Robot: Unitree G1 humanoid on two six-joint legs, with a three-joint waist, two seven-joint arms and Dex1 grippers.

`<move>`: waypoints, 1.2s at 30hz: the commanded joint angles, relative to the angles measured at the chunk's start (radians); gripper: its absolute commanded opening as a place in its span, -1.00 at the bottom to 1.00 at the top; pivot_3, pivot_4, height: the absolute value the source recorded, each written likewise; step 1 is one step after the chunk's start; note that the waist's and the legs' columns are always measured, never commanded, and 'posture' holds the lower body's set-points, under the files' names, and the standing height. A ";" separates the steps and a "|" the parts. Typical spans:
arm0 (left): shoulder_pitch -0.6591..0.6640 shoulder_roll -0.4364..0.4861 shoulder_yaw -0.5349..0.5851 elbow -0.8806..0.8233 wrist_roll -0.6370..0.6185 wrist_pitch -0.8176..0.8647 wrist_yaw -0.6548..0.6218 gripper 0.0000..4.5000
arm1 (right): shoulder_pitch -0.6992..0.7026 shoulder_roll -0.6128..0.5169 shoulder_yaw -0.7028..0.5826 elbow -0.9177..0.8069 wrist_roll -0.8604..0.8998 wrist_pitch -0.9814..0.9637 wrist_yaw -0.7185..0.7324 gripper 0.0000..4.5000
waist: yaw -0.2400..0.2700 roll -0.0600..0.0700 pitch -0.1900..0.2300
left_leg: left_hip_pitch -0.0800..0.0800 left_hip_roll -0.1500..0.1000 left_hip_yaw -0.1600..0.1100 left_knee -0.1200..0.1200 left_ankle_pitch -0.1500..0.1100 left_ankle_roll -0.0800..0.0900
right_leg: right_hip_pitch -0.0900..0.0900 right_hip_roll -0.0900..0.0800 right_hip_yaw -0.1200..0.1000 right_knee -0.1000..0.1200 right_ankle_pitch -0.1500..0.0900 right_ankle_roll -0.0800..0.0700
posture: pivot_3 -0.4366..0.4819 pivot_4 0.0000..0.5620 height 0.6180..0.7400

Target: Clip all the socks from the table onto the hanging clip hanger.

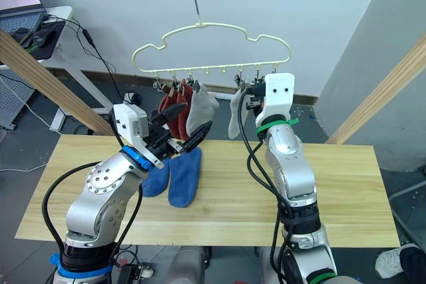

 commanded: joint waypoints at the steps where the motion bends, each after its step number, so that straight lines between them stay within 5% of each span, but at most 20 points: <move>1: -0.005 -0.005 0.004 -0.060 -0.021 -0.002 0.004 0.88 | -0.023 0.010 -0.005 -0.052 0.008 -0.030 0.001 -0.22 | 0.000 0.000 0.000 | 0.000 0.000 0.000 0.000 0.000 0.000 | 0.000 0.000 0.000 0.000 0.000 0.000 | 0.15 0.11 1.00; 17: -0.033 -0.010 0.006 -0.078 -0.053 0.005 0.020 0.88 | -0.048 0.042 -0.027 -0.044 0.029 -0.034 -0.005 -0.22 | 0.000 0.000 0.000 | 0.000 0.000 0.000 0.000 0.000 0.000 | 0.000 0.000 0.000 0.000 0.000 0.000 | 0.16 0.12 1.00; 25: -0.023 -0.010 0.004 -0.088 -0.055 0.011 0.018 0.88 | -0.053 0.069 -0.041 -0.047 0.063 -0.041 -0.002 -0.99 | 0.000 0.000 0.000 | 0.000 0.000 0.000 0.000 0.000 0.000 | 0.000 0.000 0.000 0.000 0.000 0.000 | 0.17 0.11 1.00; 30: 0.000 -0.009 0.003 -0.083 -0.040 0.009 0.025 0.88 | -0.056 0.053 -0.037 -0.043 0.081 -0.043 0.026 -0.99 | 0.001 0.000 0.000 | 0.000 0.000 0.000 0.000 0.000 0.000 | 0.000 0.000 0.000 0.000 0.000 0.000 | 0.16 0.10 1.00; 36: 0.140 0.054 0.029 0.096 0.144 -0.035 0.099 0.88 | -0.070 -0.046 -0.054 -0.025 0.148 0.021 0.160 -0.99 | -0.003 0.000 0.000 | 0.000 0.000 0.000 0.000 0.000 0.000 | 0.000 0.000 0.000 0.000 0.000 0.000 | 0.13 0.09 1.00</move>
